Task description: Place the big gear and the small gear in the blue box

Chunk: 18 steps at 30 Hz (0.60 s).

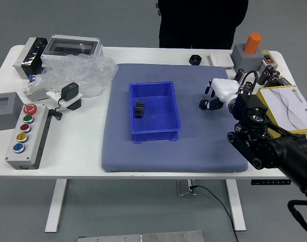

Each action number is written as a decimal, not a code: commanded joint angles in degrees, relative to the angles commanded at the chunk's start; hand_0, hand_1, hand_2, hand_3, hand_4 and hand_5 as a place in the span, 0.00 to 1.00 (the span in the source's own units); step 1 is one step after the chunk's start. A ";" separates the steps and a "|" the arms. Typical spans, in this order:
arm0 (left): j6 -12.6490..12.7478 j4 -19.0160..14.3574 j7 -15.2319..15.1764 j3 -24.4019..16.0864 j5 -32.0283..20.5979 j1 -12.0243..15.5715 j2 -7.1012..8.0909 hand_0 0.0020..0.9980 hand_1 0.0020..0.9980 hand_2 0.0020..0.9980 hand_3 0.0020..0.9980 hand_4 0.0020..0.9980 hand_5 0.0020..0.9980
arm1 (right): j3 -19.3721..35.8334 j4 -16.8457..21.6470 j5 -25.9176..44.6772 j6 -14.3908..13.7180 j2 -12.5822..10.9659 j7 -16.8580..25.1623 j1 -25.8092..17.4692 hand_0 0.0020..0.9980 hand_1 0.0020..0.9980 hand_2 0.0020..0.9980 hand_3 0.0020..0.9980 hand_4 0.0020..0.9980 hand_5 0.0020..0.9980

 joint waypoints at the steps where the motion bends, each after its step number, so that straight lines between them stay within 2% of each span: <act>1: 0.00 0.00 0.02 0.03 -0.04 0.02 0.02 0.84 0.81 0.81 0.85 0.72 0.27 | 0.20 0.73 -0.03 0.83 -0.17 -0.53 0.10 0.66 0.48 0.53 0.64 0.62 0.19; 4: 0.00 0.00 0.00 -0.03 0.00 -0.02 0.04 0.84 0.81 0.81 0.85 0.72 0.27 | 0.51 1.97 0.20 2.83 -0.49 -1.65 0.35 0.66 0.48 0.53 0.64 0.62 0.19; 5: 0.00 0.00 -0.02 -0.08 0.05 -0.05 0.03 0.84 0.81 0.81 0.85 0.72 0.27 | 0.54 2.21 0.32 3.43 -0.56 -1.96 0.41 0.61 0.53 0.64 0.69 0.74 0.41; 10: -0.05 0.00 -0.07 -0.29 0.28 -0.18 -0.03 0.84 0.81 0.81 0.85 0.72 0.27 | 0.59 2.34 0.64 5.31 -0.51 -2.89 0.51 0.61 0.53 0.64 0.69 0.74 0.41; 11: -0.05 0.00 -0.06 -0.29 0.29 -0.18 -0.04 0.84 0.81 0.81 0.85 0.72 0.27 | 0.59 2.20 0.67 5.48 -0.44 -2.94 0.51 0.63 0.56 0.68 0.71 0.76 0.42; 18: -0.04 0.00 0.00 -0.21 0.26 -0.08 -0.10 0.84 0.81 0.81 0.85 0.72 0.27 | 0.51 -0.13 0.88 5.49 0.28 -2.61 0.60 0.65 0.57 0.69 0.72 0.77 0.43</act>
